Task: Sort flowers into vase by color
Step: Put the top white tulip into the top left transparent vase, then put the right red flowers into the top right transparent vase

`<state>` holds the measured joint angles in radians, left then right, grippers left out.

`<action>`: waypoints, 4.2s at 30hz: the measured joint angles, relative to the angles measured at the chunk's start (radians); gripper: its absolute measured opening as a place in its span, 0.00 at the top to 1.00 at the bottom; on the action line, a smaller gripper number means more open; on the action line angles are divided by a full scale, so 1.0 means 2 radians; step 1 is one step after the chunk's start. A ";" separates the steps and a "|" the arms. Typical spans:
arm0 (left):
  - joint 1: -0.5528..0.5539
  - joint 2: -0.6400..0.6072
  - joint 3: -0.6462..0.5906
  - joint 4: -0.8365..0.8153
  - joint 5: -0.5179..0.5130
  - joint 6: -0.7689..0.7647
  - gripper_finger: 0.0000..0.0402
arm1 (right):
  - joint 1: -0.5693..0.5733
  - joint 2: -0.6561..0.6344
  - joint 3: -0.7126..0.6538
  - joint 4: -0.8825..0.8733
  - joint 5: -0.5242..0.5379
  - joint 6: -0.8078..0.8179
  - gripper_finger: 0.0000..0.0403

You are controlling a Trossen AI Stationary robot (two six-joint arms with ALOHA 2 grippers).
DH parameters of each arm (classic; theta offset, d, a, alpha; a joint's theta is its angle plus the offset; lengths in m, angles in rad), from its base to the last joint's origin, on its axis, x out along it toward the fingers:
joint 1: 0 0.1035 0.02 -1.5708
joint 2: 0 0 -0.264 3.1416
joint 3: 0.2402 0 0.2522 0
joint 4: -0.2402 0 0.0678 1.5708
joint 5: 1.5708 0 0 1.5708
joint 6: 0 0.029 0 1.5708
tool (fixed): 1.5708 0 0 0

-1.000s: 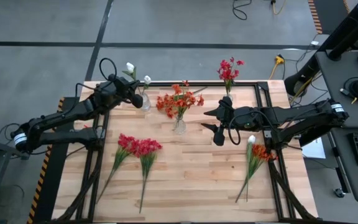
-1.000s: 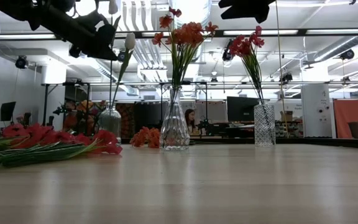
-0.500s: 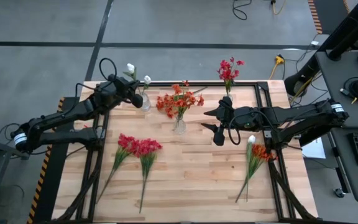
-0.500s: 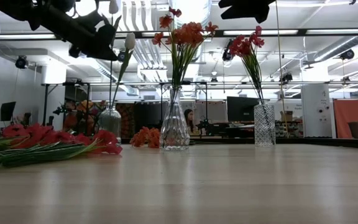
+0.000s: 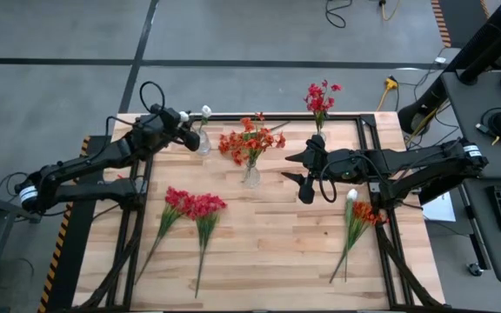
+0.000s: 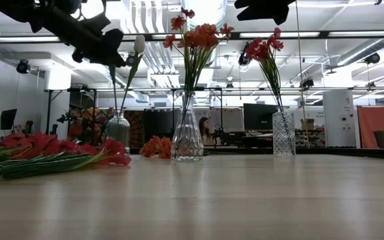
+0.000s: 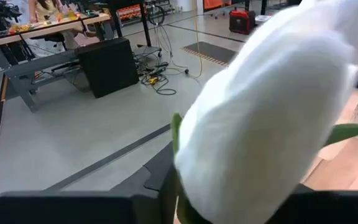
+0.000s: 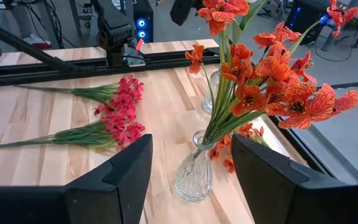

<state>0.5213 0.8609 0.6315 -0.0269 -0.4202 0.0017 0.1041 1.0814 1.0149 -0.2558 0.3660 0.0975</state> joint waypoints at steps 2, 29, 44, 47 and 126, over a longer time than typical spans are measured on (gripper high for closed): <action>0.000 -0.005 0.000 -0.001 0.000 0.000 0.73 | 0.000 0.000 0.000 0.000 0.000 0.000 0.47; -0.019 -0.044 0.170 -0.294 0.051 -0.027 0.35 | 0.000 0.000 0.000 0.000 0.000 0.000 0.47; -0.120 -0.045 0.266 -0.339 0.057 -0.076 0.35 | 0.004 0.000 0.008 -0.035 -0.004 0.084 0.47; -0.177 -0.045 0.273 -0.353 0.020 -0.091 0.35 | 0.009 0.000 0.023 -0.096 -0.006 0.122 0.47; -0.616 0.528 0.262 -0.402 0.058 -0.864 0.74 | 0.141 0.002 0.035 -0.326 -0.082 0.364 0.47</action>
<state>-0.7109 1.9176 1.1549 -0.8303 -0.3046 -1.7264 0.3859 1.0847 1.0851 -0.9081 0.2016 0.8253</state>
